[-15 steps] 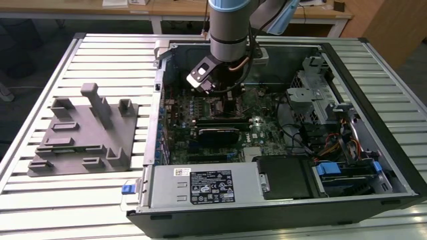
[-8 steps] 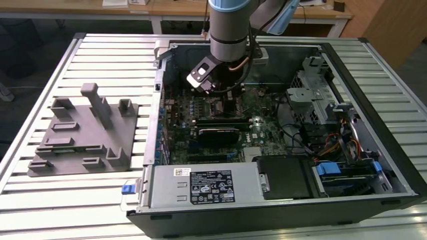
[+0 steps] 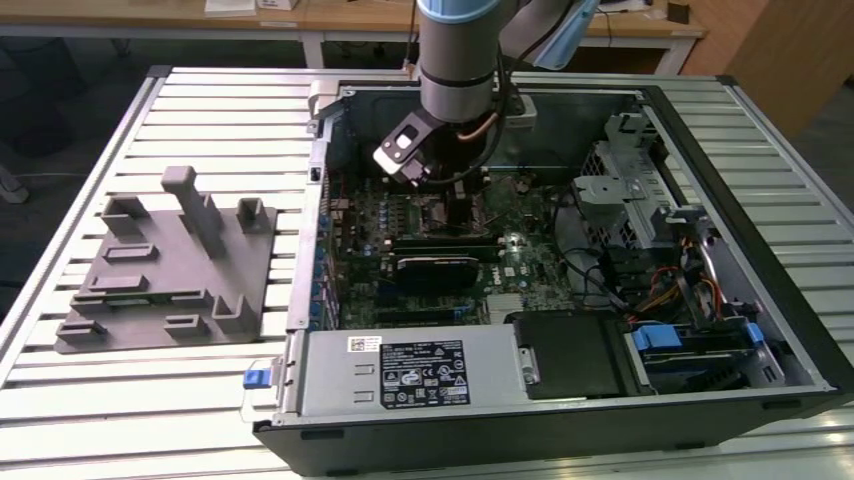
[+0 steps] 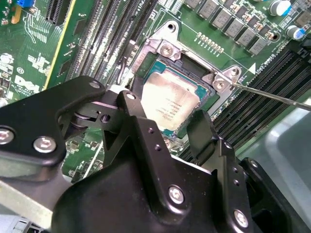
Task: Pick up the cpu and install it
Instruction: 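Place the cpu into insertion slot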
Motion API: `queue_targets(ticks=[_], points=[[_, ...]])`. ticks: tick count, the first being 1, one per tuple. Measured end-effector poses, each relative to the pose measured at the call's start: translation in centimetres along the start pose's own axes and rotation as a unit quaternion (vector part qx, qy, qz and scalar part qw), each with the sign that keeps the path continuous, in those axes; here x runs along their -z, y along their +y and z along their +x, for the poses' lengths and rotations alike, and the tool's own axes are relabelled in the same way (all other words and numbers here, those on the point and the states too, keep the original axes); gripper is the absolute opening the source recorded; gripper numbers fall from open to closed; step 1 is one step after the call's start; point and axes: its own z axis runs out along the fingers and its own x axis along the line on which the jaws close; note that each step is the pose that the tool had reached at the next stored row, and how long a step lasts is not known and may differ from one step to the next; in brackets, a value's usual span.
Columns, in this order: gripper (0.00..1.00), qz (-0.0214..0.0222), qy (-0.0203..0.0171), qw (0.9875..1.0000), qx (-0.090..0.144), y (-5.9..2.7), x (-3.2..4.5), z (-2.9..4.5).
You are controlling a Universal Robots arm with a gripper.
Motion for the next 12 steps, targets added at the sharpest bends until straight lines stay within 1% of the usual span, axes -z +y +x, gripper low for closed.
queue_targets(ticks=[7, 11, 12], points=[[0.63, 0.0, 0.0001, 1.0, 0.0, 0.04, -0.01, 0.14], [0.63, 0.0001, -0.0004, 1.0, 0.0, 0.05, 0.04, 0.15], [0.63, 0.0, -0.0012, 1.0, 0.0, 0.04, 0.05, 0.14]])
